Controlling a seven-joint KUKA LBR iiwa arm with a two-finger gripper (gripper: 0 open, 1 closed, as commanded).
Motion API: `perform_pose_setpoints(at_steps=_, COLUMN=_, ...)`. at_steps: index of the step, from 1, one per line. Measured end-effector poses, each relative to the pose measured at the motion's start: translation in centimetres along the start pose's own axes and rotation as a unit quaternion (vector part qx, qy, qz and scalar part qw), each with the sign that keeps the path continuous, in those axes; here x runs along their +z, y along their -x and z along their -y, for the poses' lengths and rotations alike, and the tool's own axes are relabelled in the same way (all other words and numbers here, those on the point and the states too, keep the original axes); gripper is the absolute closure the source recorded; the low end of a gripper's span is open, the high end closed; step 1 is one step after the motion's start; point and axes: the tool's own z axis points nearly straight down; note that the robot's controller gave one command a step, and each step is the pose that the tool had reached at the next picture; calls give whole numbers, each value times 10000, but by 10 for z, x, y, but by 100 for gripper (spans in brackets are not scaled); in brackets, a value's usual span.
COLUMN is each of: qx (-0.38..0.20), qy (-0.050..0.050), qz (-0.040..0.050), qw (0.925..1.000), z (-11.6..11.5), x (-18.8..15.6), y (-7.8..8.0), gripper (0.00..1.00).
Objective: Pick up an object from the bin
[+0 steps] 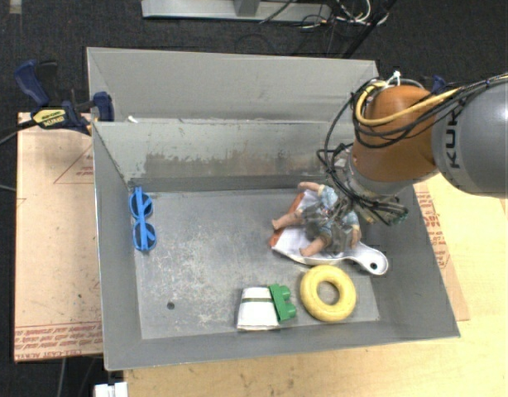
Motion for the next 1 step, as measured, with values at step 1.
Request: perform_pose_setpoints(at_steps=1, qx=-74, qy=-8, qz=1, qw=10000, z=6, x=-110, y=2, gripper=100)
